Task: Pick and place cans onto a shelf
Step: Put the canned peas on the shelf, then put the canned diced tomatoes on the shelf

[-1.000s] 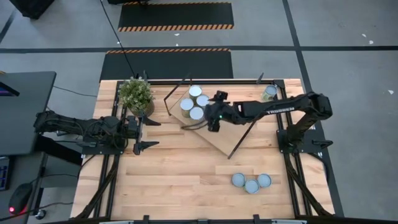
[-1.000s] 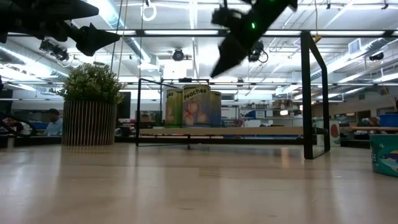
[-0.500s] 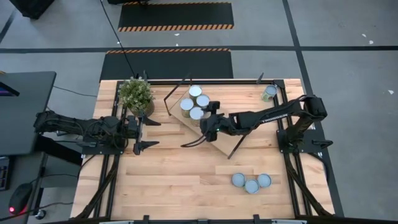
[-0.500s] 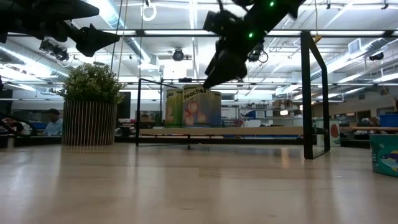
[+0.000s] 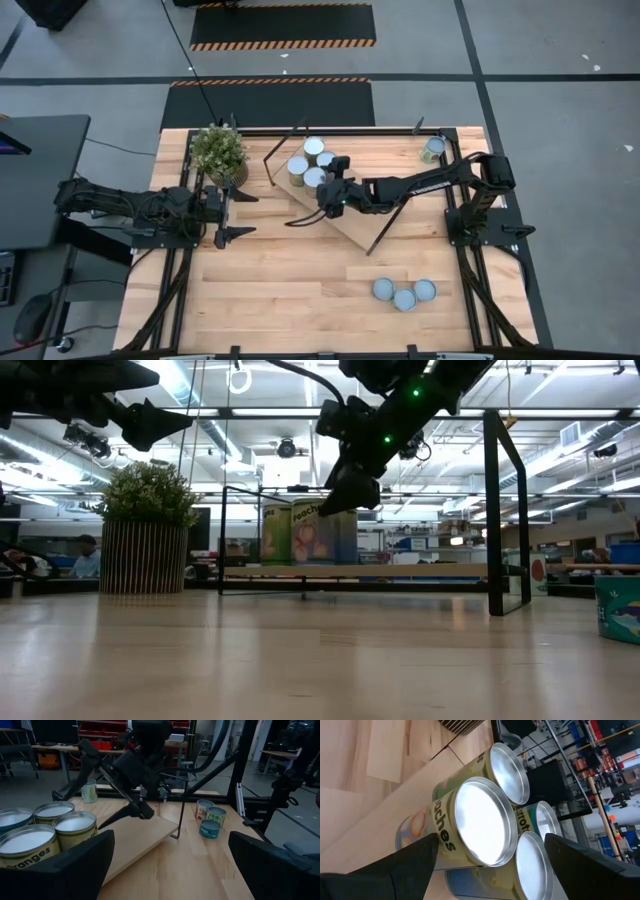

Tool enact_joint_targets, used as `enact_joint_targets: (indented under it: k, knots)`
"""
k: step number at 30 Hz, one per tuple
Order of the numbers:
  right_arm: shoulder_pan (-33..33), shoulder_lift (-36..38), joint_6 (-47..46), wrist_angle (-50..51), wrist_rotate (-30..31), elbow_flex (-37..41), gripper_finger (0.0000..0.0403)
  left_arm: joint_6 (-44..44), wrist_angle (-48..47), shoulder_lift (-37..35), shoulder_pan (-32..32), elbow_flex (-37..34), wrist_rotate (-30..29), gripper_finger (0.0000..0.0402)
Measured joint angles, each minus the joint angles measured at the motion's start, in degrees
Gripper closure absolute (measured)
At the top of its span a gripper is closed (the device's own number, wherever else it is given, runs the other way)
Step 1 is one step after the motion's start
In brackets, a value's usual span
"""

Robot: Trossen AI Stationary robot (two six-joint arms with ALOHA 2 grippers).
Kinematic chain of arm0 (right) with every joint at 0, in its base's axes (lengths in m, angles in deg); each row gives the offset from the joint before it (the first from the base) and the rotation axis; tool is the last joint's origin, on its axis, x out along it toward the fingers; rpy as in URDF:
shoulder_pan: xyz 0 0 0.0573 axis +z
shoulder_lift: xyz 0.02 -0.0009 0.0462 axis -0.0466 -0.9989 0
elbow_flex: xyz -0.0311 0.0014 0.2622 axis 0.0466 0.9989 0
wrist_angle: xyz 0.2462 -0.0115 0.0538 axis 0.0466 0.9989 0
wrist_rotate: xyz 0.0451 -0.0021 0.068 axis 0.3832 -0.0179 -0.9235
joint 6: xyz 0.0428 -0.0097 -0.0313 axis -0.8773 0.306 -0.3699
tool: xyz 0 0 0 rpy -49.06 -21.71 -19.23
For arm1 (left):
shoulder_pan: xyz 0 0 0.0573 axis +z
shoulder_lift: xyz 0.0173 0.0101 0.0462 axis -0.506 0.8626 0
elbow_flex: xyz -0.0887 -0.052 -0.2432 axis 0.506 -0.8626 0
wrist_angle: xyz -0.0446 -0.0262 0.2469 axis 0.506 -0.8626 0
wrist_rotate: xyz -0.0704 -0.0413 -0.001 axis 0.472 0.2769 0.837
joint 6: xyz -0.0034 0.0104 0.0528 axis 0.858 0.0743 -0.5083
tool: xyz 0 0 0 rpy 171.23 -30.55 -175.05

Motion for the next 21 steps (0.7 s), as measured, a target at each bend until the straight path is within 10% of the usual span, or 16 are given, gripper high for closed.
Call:
enact_joint_targets:
  k: [7, 21]
  knots:
    - [0.5, 0.3, -1.0, 1.4, -0.8, -0.3, 0.003, 0.0, -0.1, 0.0, 0.0, 0.0, 0.0, 0.0003]
    - [7.6, 8.8, -24.4, 44.9, -6.9, -18.3, 0.003, 0.6, -0.6, 0.0, 0.0, 0.0, 0.0, 0.0003]
